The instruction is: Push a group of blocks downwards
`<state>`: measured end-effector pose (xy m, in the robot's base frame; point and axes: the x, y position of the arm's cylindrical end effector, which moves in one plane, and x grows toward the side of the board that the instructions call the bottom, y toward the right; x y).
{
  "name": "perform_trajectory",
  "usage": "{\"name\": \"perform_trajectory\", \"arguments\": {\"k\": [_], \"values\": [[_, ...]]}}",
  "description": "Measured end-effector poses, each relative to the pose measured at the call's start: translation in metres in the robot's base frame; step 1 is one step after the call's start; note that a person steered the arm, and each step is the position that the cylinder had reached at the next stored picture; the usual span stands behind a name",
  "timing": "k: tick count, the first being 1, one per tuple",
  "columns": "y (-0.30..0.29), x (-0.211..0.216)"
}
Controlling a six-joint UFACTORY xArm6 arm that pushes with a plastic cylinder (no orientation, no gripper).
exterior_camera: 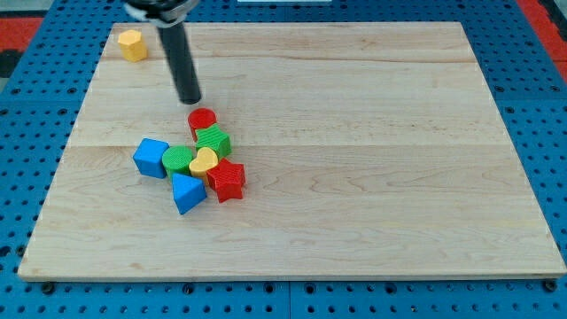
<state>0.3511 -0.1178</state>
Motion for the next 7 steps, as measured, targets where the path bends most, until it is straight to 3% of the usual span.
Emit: {"name": "perform_trajectory", "arguments": {"k": [1, 2, 4, 6, 7], "values": [[0.049, 0.013], [0.024, 0.034], [-0.014, 0.037], [-0.012, 0.079], [0.016, 0.085]]}}
